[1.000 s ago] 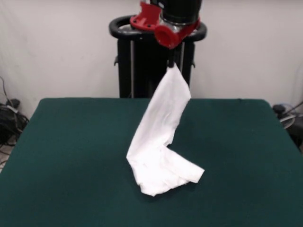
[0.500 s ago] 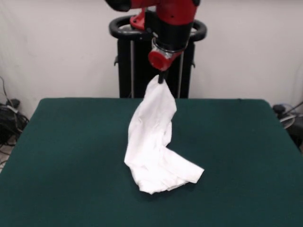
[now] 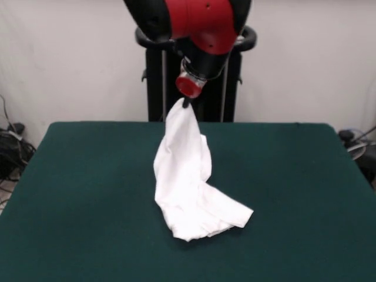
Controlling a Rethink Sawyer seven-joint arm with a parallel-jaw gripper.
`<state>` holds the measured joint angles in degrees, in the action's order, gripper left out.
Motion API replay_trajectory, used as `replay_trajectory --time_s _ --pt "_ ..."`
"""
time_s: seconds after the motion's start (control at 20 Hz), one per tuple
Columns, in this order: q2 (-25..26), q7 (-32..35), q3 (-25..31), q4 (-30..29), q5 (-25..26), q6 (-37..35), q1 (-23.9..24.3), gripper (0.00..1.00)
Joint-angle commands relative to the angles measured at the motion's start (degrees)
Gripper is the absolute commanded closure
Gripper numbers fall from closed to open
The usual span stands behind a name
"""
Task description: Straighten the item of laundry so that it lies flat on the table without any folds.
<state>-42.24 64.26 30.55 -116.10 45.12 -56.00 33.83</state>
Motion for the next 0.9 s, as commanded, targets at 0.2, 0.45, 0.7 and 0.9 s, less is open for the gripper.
replay_trajectory --time_s 0.2,0.45,0.7,0.9 --pt "6.10 8.56 -8.21 9.64 5.52 -2.28 -3.40 1.00" --pt "7.37 4.19 -9.37 11.27 7.68 -1.14 -2.72 1.00" --pt "11.09 -0.79 -9.46 13.03 8.04 -1.61 -1.12 1.00" --pt "13.10 -1.39 -9.89 14.39 8.23 -3.69 -1.79 1.00"
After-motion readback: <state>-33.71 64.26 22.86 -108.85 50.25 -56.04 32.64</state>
